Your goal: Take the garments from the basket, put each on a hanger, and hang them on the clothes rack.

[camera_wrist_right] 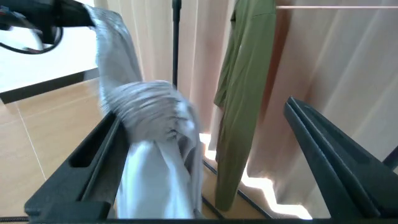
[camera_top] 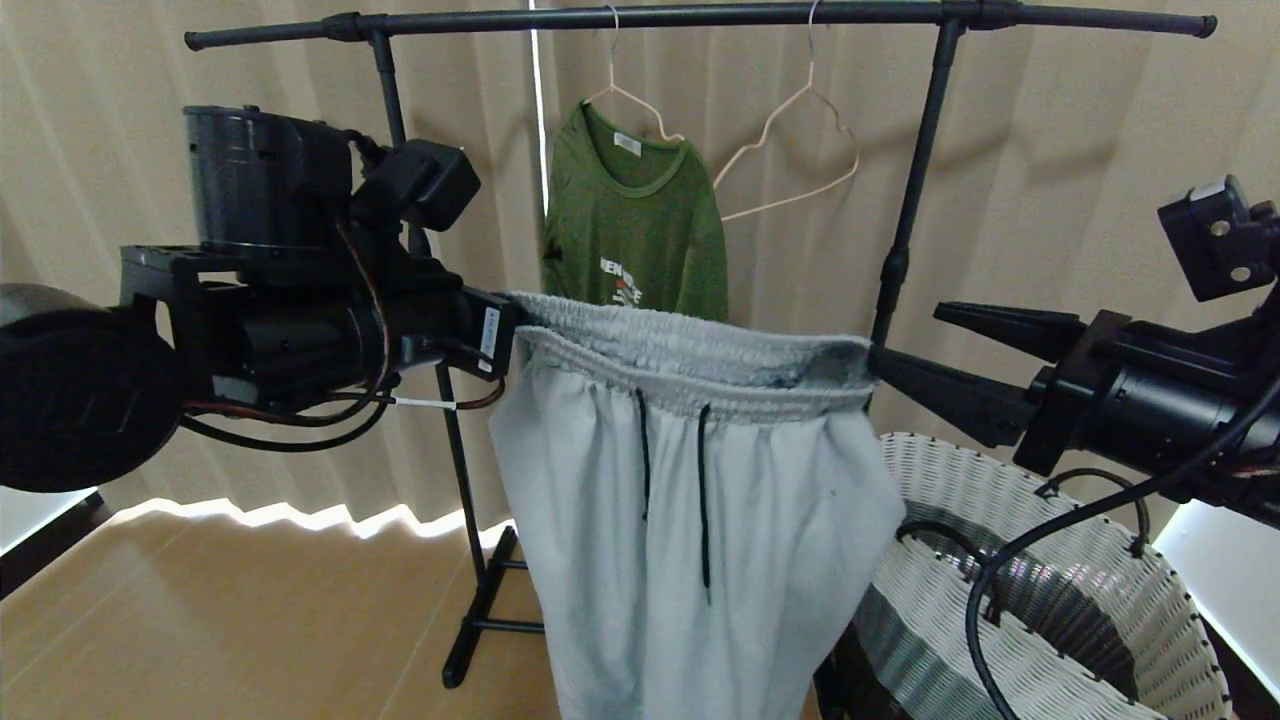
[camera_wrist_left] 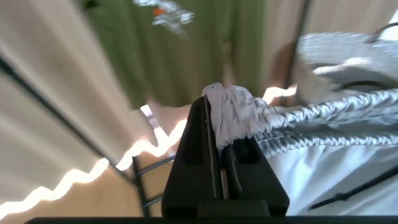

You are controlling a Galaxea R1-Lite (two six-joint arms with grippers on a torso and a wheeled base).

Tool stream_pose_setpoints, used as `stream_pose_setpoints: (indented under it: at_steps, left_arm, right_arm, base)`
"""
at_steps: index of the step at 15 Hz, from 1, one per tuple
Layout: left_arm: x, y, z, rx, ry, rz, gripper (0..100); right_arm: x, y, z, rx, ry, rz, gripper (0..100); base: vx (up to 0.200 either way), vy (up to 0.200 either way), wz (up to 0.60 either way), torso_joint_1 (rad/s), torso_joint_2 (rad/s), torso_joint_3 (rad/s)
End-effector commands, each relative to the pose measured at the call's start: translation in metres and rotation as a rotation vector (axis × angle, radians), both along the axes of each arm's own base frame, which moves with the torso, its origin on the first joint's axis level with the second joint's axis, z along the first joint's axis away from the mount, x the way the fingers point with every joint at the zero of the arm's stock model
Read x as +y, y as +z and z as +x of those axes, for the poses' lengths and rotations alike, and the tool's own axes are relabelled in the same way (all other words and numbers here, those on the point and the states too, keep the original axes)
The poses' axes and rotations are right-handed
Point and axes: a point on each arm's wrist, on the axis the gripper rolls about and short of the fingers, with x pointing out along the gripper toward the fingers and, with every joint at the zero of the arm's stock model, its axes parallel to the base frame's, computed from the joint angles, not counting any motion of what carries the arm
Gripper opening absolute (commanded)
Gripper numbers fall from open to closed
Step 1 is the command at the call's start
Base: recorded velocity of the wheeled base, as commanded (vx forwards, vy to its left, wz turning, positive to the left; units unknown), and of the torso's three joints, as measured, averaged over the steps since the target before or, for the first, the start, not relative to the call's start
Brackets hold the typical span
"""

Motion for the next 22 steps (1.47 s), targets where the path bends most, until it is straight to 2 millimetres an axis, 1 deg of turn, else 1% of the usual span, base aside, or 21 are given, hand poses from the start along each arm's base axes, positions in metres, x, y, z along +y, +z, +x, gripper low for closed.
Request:
stream_pose_setpoints:
  at_steps: [1, 3, 5, 6, 7, 8, 9, 11, 12, 13, 15, 16, 17, 18, 19, 20, 21, 22]
  left_arm:
    - [0.001, -0.004, 0.006, 0.010, 0.012, 0.007, 0]
    - [0.006, -0.003, 0.007, 0.004, 0.028, 0.008, 0]
    - [0.007, -0.005, 0.007, 0.012, 0.031, 0.010, 0]
    - [0.011, -0.004, 0.005, 0.011, 0.048, 0.012, 0]
    - [0.020, -0.001, -0.003, 0.003, 0.077, 0.014, 0]
    - [0.027, 0.001, -0.013, -0.003, 0.088, 0.012, 0]
    - [0.036, 0.002, -0.025, -0.004, 0.103, 0.012, 0]
    - [0.050, -0.001, -0.049, -0.002, 0.119, 0.011, 0]
    - [0.063, -0.007, -0.079, -0.003, 0.130, 0.013, 0]
    - [0.071, -0.012, -0.101, -0.008, 0.153, 0.018, 0]
    - [0.084, -0.022, -0.131, -0.027, 0.211, 0.028, 0]
    - [0.090, -0.024, -0.143, -0.042, 0.231, 0.024, 0]
    - [0.099, -0.028, -0.150, -0.045, 0.268, 0.020, 0]
    - [0.112, -0.037, -0.158, -0.036, 0.339, 0.022, 0]
    - [0.120, -0.046, -0.163, -0.021, 0.387, 0.019, 0]
    - [0.123, -0.051, -0.166, -0.009, 0.411, 0.015, 0]
    - [0.131, -0.065, -0.175, 0.027, 0.485, -0.038, 0]
    - [0.132, -0.066, -0.176, 0.028, 0.490, -0.044, 0]
  right_arm:
    - [0.000, -0.002, -0.002, 0.005, 0.000, -0.003, 100]
    - [-0.002, 0.000, -0.006, -0.002, 0.003, 0.002, 100]
    - [-0.004, -0.007, -0.010, 0.008, 0.005, -0.018, 100]
    - [-0.007, -0.011, -0.012, 0.001, -0.004, -0.044, 100]
    - [-0.011, -0.014, -0.022, -0.046, -0.004, -0.104, 100]
    - [-0.015, -0.017, -0.030, -0.068, -0.003, -0.139, 100]
    - [-0.019, -0.020, -0.034, -0.068, -0.033, -0.155, 100]
    - [-0.031, -0.029, -0.031, -0.043, -0.176, -0.194, 100]
    - [-0.037, -0.040, -0.033, -0.032, -0.275, -0.252, 100]
    - [-0.040, -0.046, -0.039, -0.042, -0.285, -0.256, 100]
    - [-0.042, -0.058, -0.047, -0.080, -0.290, -0.241, 100]
    - [-0.043, -0.061, -0.049, -0.103, -0.300, -0.229, 100]
    - [-0.044, -0.063, -0.050, -0.115, -0.306, -0.224, 100]
    - [-0.048, -0.067, -0.052, -0.110, -0.326, -0.226, 100]
    - [-0.052, -0.071, -0.053, -0.090, -0.346, -0.238, 100]
    - [-0.054, -0.075, -0.053, -0.075, -0.356, -0.245, 100]
    - [-0.056, -0.086, -0.058, -0.032, -0.356, -0.264, 100]
    - [-0.056, -0.086, -0.058, -0.031, -0.356, -0.265, 100]
  base:
    - [0.000, 0.000, 0.00, 0.000, 0.00, 0.000]
    - [0.000, 0.000, 0.00, 0.000, 0.00, 0.000]
    - [0.000, 0.000, 0.00, 0.000, 0.00, 0.000]
    - [0.000, 0.000, 0.00, 0.000, 0.00, 0.000]
    - [0.000, 0.000, 0.00, 0.000, 0.00, 0.000]
    - [0.000, 0.000, 0.00, 0.000, 0.00, 0.000]
    - [0.000, 0.000, 0.00, 0.000, 0.00, 0.000]
    - [0.000, 0.000, 0.00, 0.000, 0.00, 0.000]
    - [0.000, 0.000, 0.00, 0.000, 0.00, 0.000]
    - [0.000, 0.000, 0.00, 0.000, 0.00, 0.000]
    - [0.000, 0.000, 0.00, 0.000, 0.00, 0.000]
    - [0.000, 0.000, 0.00, 0.000, 0.00, 0.000]
    - [0.000, 0.000, 0.00, 0.000, 0.00, 0.000]
    - [0.000, 0.000, 0.00, 0.000, 0.00, 0.000]
    - [0.000, 0.000, 0.00, 0.000, 0.00, 0.000]
    - [0.000, 0.000, 0.00, 0.000, 0.00, 0.000]
    - [0.000, 0.000, 0.00, 0.000, 0.00, 0.000]
    - [0.000, 0.000, 0.00, 0.000, 0.00, 0.000]
